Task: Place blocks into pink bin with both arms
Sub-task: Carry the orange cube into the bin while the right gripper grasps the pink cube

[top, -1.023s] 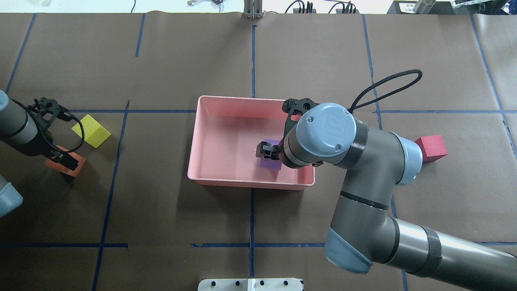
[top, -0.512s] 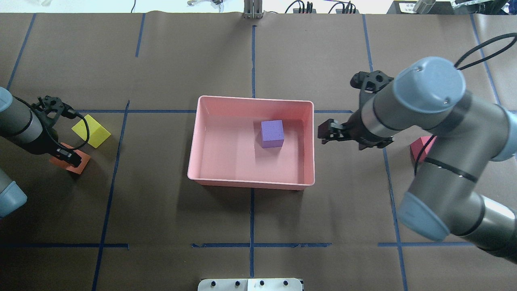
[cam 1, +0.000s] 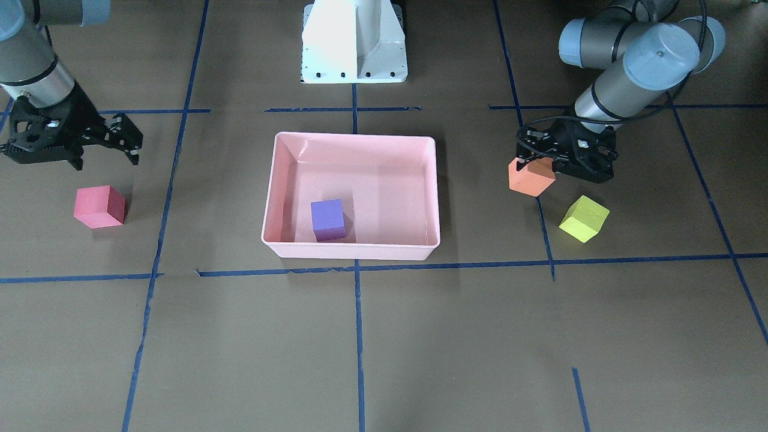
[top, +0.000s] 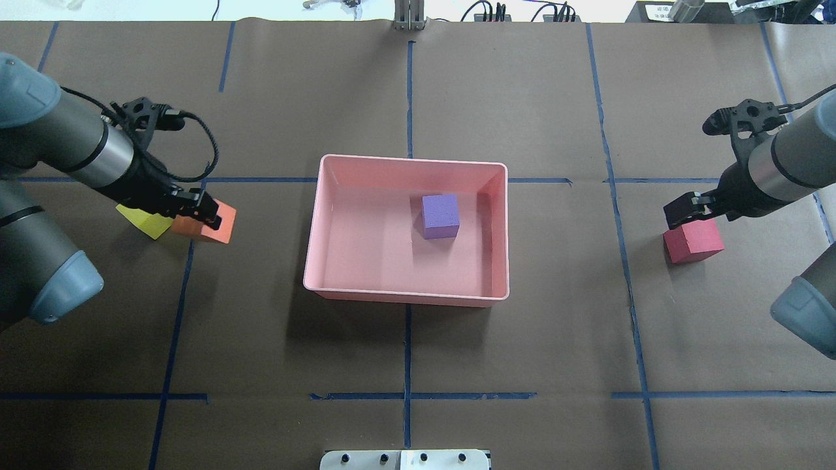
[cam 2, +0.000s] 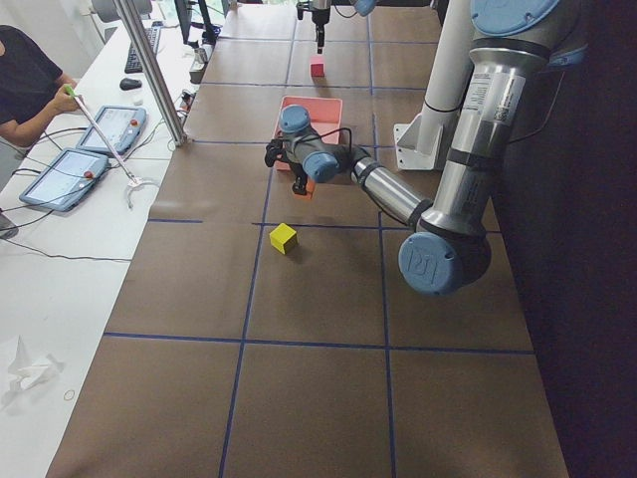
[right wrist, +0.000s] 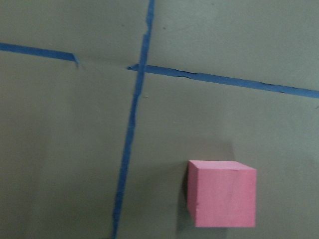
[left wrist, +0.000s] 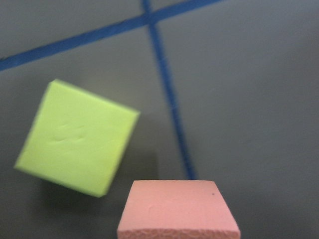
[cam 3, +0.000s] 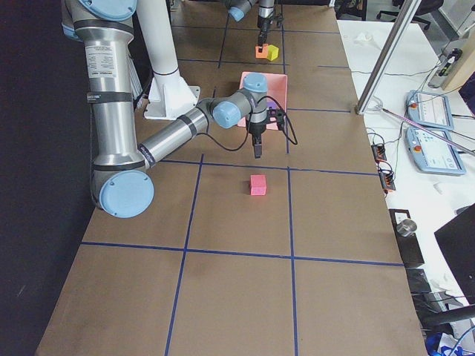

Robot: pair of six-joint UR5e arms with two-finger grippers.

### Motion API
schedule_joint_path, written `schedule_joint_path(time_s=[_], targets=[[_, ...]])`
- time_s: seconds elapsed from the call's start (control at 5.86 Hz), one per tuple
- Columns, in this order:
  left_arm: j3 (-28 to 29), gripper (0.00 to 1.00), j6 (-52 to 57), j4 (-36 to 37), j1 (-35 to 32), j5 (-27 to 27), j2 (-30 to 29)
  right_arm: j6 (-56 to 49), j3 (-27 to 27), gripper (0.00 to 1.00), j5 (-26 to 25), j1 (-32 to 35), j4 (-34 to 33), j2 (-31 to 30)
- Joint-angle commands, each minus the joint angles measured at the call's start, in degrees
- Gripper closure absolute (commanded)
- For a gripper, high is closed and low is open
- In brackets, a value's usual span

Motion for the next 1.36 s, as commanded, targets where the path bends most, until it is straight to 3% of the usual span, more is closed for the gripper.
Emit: schedule_joint_path(time_s=[0.0, 0.34, 0.68, 0.85, 1.02, 1.19], targets=[[0.44, 0.93, -14.46, 0.15, 2.06, 0.27, -9.74, -7.73, -4.33, 0.0, -0.07, 1.15, 2.59, -2.41], [4.64, 0.92, -19.34, 0.15, 8.9, 7.97, -15.29, -7.33, -10.12, 0.0, 0.1, 1.94, 10.31, -2.16], [7.57, 0.88, -21.3, 0.06, 14.52, 15.62, -18.05, -3.67, -13.02, 0.0, 1.76, 1.68, 10.61, 0.11], [7.66, 0.73, -21.3, 0.06, 17.08, 20.01, -18.05, -3.46, -14.52, 0.0, 2.38, 1.59, 10.87, 0.82], [7.66, 0.56, -21.3, 0.06, 17.63, 20.83, -18.05, -2.59, -16.54, 0.0, 6.39, 1.59, 10.96, 2.31], [7.57, 0.12, -21.22, -0.03, 17.72, 20.93, -17.79, -2.15, -18.04, 0.0, 6.52, 1.16, 10.97, 2.5]])
